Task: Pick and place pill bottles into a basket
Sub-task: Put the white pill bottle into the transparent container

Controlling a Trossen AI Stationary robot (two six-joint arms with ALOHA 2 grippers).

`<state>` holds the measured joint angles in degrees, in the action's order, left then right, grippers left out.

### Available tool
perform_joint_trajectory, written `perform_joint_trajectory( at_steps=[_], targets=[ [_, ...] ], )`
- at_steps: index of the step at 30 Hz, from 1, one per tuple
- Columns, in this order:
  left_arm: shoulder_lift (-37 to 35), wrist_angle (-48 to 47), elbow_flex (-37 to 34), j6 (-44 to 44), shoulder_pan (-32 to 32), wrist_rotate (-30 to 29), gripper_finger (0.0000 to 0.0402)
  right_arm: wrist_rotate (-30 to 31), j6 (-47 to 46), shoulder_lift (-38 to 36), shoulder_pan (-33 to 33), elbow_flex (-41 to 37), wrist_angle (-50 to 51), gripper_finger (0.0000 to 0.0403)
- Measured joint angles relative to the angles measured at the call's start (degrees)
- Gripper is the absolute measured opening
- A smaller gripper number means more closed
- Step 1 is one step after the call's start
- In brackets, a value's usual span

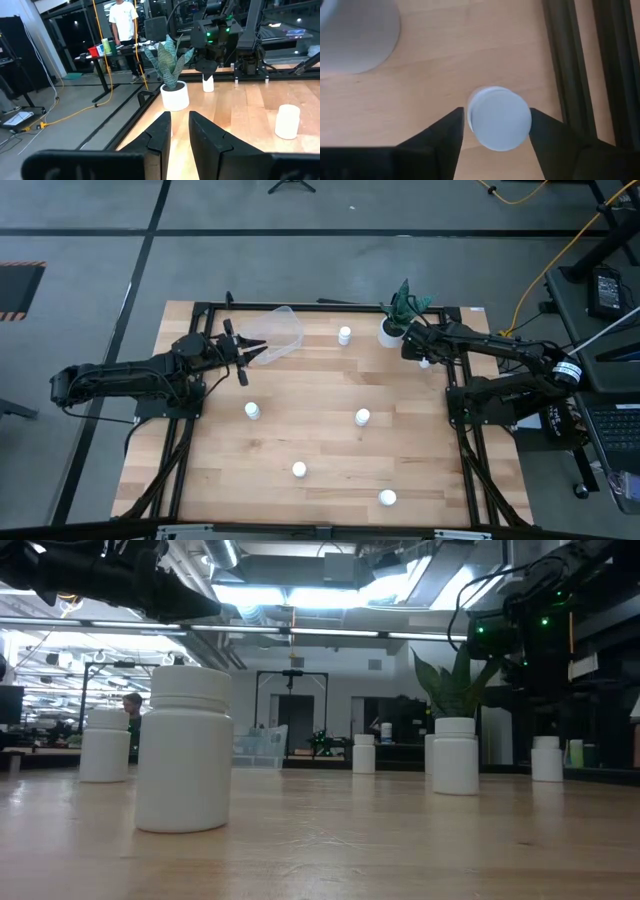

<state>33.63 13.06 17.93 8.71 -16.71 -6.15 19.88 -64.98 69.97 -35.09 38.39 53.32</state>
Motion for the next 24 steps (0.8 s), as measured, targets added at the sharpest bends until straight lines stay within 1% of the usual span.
perform_joint_trajectory(
  at_steps=[6, 14, 21, 24],
  targets=[
    [-0.01, 0.00, 0.00, -0.02, 0.00, 0.00, 0.0060, 0.00, 1.03, 0.00, 0.00, 0.00, 0.02, 0.0202],
    [0.02, -0.02, 0.00, -0.02, 0.00, 0.00, 0.0060, 0.20, 2.85, -0.04, 0.00, 0.04, 0.09, 0.0150],
    [-0.01, -0.02, 0.00, -0.02, 0.00, 0.00, 0.0057, 0.17, 6.47, -0.04, 0.04, 0.06, -0.18, 0.0149],
    [-0.01, -0.46, 0.00, -0.02, 0.00, 0.00, 0.0059, -1.18, 8.61, -0.55, 0.39, 0.07, -0.79, 0.0149]
  ],
)
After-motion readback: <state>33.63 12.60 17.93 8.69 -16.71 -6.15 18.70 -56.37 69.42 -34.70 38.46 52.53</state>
